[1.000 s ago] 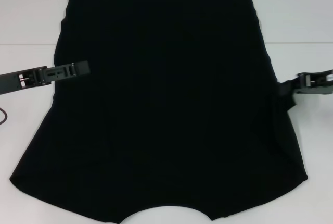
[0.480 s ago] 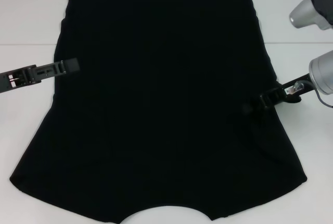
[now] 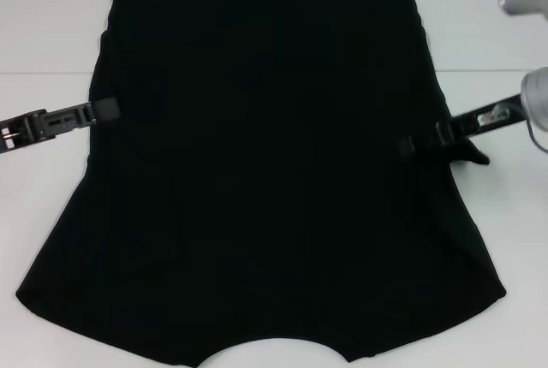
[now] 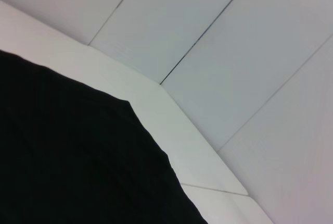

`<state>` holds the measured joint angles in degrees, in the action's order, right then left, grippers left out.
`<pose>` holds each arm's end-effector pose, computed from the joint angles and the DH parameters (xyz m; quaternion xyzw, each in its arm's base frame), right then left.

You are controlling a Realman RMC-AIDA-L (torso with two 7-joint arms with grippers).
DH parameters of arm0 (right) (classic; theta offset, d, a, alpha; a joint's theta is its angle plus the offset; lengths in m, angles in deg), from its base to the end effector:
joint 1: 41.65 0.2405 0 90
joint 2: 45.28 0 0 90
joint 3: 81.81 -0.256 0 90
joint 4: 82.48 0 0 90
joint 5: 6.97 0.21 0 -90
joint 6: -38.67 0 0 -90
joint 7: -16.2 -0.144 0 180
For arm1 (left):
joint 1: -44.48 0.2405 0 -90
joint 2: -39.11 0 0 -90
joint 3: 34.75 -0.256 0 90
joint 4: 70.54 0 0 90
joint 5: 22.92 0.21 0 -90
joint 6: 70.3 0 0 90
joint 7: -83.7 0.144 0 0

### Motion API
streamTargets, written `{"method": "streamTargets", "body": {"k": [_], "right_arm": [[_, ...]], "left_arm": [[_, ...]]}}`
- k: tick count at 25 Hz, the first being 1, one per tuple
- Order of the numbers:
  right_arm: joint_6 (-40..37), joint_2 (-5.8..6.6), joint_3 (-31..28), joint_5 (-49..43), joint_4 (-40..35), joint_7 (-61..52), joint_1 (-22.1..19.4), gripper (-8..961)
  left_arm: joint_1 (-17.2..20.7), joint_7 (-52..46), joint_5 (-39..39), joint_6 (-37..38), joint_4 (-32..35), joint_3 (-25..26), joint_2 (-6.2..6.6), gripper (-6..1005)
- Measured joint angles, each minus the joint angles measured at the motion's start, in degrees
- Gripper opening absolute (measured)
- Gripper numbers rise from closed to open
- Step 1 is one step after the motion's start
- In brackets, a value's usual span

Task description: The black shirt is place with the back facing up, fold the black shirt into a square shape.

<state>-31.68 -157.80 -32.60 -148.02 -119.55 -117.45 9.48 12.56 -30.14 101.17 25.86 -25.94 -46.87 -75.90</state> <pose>0.2149 0.4418 0.0227 -0.8701 0.4483 0.0090 0.2044 -0.2956 0.3404 0.0977 -0.7885 -0.4820 -0.3372 0.1795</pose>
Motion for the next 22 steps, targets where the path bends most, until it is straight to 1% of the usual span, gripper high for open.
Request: {"method": "streamTargets", "body": {"k": [1, 4, 10, 14, 18, 19, 22], "right_arm": [[0.0, 0.08, -1.0, 0.2, 0.0, 0.1, 0.2, 498], [-0.2, 0.22, -1.9, 1.8, -0.1, 1.8, 0.7, 497], [-0.8, -0.68, 1.4, 2.2, -0.5, 4.7, 2.1, 497], [-1.3, -0.67, 1.4, 2.3, -2.0, 4.5, 1.5, 496], [-4.0, 0.07, -0.1, 2.4, -3.7, 1.2, 1.1, 496], [-4.4, 0.32, -0.6, 2.4, -4.3, -0.2, 1.0, 496], [-4.7, 0.77, -1.7, 2.4, -5.2, -3.0, 0.8, 496]], "left_arm": [[0.3, -0.7, 0.2, 0.1, 0.1, 0.0, 0.13, 728], [1.2, -1.5, 0.3, 0.7, 0.3, 0.1, 0.30, 717], [2.3, -1.5, 0.4, 2.1, 0.3, 1.1, 0.12, 696], [3.4, -2.9, 1.0, 3.8, 0.6, 1.4, 0.33, 682], [3.9, -8.0, 6.6, 6.8, 2.9, 1.2, 0.57, 668], [4.0, -10.3, 9.9, 8.2, 3.9, 1.2, 0.58, 665], [4.5, -14.0, 15.4, 10.3, 5.8, 1.4, 0.55, 654]]}}
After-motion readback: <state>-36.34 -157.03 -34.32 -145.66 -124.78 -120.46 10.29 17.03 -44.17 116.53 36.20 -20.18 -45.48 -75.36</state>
